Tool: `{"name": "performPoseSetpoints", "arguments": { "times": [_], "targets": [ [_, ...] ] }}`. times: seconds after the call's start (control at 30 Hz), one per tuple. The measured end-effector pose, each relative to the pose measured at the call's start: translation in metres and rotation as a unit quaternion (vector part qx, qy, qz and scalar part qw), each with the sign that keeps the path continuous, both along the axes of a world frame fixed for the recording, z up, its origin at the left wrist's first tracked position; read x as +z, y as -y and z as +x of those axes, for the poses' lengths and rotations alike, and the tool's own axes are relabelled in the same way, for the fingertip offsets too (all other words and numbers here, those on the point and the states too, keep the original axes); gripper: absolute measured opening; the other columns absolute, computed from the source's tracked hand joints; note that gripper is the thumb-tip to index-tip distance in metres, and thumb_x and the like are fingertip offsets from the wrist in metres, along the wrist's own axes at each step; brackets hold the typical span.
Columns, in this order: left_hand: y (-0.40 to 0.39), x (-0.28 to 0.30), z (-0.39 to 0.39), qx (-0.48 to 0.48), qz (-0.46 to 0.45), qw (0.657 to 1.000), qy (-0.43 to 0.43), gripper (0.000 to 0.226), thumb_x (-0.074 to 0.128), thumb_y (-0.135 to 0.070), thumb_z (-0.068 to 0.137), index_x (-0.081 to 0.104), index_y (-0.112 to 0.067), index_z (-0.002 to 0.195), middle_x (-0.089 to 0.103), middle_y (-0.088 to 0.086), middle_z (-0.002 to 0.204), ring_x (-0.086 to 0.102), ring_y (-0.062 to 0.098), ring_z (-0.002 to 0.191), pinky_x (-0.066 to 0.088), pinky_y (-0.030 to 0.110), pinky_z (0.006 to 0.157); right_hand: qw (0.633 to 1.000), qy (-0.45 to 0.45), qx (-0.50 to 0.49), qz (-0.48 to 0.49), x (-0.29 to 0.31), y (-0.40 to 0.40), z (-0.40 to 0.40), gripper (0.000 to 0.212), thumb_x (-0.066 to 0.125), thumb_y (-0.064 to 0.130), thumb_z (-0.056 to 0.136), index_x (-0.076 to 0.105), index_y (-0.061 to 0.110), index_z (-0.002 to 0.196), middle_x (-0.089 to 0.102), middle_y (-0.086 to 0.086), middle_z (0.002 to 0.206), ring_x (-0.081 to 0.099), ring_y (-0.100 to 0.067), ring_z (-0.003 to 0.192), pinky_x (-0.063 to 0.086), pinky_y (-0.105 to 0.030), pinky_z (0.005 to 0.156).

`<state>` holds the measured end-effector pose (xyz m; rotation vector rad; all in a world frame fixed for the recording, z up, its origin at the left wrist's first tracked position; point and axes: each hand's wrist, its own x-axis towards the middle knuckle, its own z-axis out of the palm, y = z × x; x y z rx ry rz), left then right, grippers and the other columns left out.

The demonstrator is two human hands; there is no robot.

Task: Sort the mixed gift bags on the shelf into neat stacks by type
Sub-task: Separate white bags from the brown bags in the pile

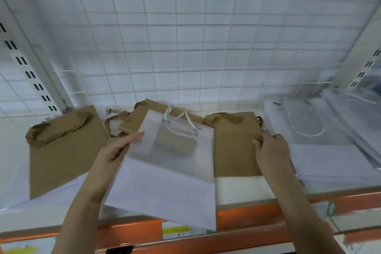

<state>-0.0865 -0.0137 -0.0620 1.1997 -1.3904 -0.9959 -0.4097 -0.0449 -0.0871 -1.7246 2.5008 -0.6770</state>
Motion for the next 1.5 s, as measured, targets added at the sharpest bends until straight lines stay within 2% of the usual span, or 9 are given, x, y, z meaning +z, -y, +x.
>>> {"name": "performPoseSetpoints", "arguments": {
  "times": [0.23, 0.37, 0.53, 0.63, 0.77, 1.03, 1.3, 1.4, 1.5],
  "targets": [
    [-0.006, 0.009, 0.004, 0.012, 0.16, 0.978, -0.135, 0.024, 0.058, -0.025, 0.08, 0.071, -0.015, 0.097, 0.072, 0.009, 0.097, 0.071, 0.023, 0.074, 0.055, 0.03, 0.063, 0.995, -0.073, 0.01, 0.066, 0.003, 0.005, 0.002, 0.027, 0.041, 0.017, 0.097, 0.059, 0.001, 0.109, 0.046, -0.018, 0.12, 0.044, -0.03, 0.11, 0.036, -0.033, 0.093],
    [-0.014, 0.01, 0.012, 0.066, 0.073, 0.994, -0.047, 0.041, 0.057, -0.002, 0.087, 0.054, -0.02, 0.124, 0.062, -0.015, 0.106, 0.064, -0.01, 0.072, 0.047, 0.006, 0.057, 0.995, -0.077, 0.033, 0.048, 0.013, 0.013, 0.022, 0.02, 0.043, 0.014, 0.095, 0.06, 0.003, 0.099, 0.048, -0.019, 0.124, 0.045, -0.032, 0.115, 0.038, -0.037, 0.096],
    [-0.028, 0.013, 0.042, 0.145, -0.012, 0.986, -0.087, 0.048, 0.052, 0.008, 0.086, 0.052, -0.022, 0.124, 0.071, -0.016, 0.094, 0.065, -0.006, 0.079, 0.049, 0.008, 0.063, 0.979, -0.02, 0.202, -0.011, 0.021, 0.034, 0.066, 0.021, 0.041, 0.018, 0.095, 0.059, 0.007, 0.09, 0.056, -0.012, 0.1, 0.052, -0.027, 0.099, 0.035, -0.03, 0.075],
    [-0.039, 0.014, 0.063, 0.185, -0.039, 0.976, -0.106, 0.05, 0.054, 0.005, 0.085, 0.053, -0.024, 0.125, 0.071, -0.012, 0.101, 0.066, -0.002, 0.081, 0.051, 0.011, 0.068, 0.962, 0.038, 0.269, 0.013, 0.025, 0.049, 0.094, 0.023, 0.047, 0.028, 0.094, 0.06, 0.01, 0.101, 0.055, -0.009, 0.107, 0.052, -0.026, 0.105, 0.04, -0.032, 0.083],
    [-0.051, 0.012, 0.081, 0.217, -0.019, 0.968, -0.121, 0.043, 0.055, 0.001, 0.086, 0.062, -0.034, 0.109, 0.073, -0.013, 0.088, 0.068, 0.002, 0.071, 0.053, 0.014, 0.061, 0.945, 0.055, 0.305, 0.108, 0.033, 0.067, 0.12, 0.076, 0.056, 0.055, 0.084, 0.031, 0.013, 0.141, 0.042, -0.009, 0.137, 0.041, -0.026, 0.125, 0.037, -0.035, 0.1],
    [-0.061, 0.004, 0.089, 0.253, 0.01, 0.954, -0.161, 0.045, 0.06, -0.018, 0.085, 0.054, -0.04, 0.124, 0.074, 0.003, 0.091, 0.07, 0.021, 0.074, 0.056, 0.026, 0.057, 0.929, 0.017, 0.294, 0.222, 0.034, 0.089, 0.13, 0.117, 0.055, 0.078, 0.064, 0.002, 0.018, 0.149, 0.027, -0.012, 0.15, 0.032, -0.029, 0.135, 0.032, -0.046, 0.108],
    [-0.053, 0.003, 0.077, 0.194, -0.02, 0.962, -0.19, 0.082, 0.082, -0.062, 0.04, 0.057, -0.048, 0.116, 0.07, -0.001, 0.111, 0.069, 0.019, 0.093, 0.057, 0.029, 0.072, 0.966, 0.014, 0.258, 0.029, 0.068, 0.069, 0.131, 0.069, 0.066, 0.058, 0.072, 0.05, 0.011, 0.121, 0.044, -0.008, 0.116, 0.052, -0.025, 0.099, 0.045, -0.035, 0.081],
    [-0.048, 0.002, 0.071, 0.191, -0.041, 0.96, -0.202, 0.055, 0.073, -0.046, 0.063, 0.057, -0.047, 0.117, 0.063, -0.002, 0.124, 0.06, 0.022, 0.112, 0.05, 0.042, 0.094, 0.963, 0.041, 0.263, -0.029, 0.084, 0.059, 0.115, 0.037, 0.058, 0.045, 0.084, 0.058, 0.011, 0.1, 0.058, -0.003, 0.097, 0.055, -0.02, 0.084, 0.037, -0.03, 0.067],
    [-0.042, 0.001, 0.064, 0.191, -0.059, 0.956, -0.216, 0.049, 0.065, -0.035, 0.07, 0.058, -0.045, 0.117, 0.062, -0.01, 0.125, 0.059, 0.015, 0.114, 0.051, 0.034, 0.092, 0.964, 0.11, 0.239, -0.043, 0.093, 0.04, 0.09, 0.031, 0.053, 0.043, 0.089, 0.053, 0.013, 0.097, 0.059, 0.0, 0.088, 0.051, -0.012, 0.072, 0.036, -0.025, 0.058]
  ]
}}
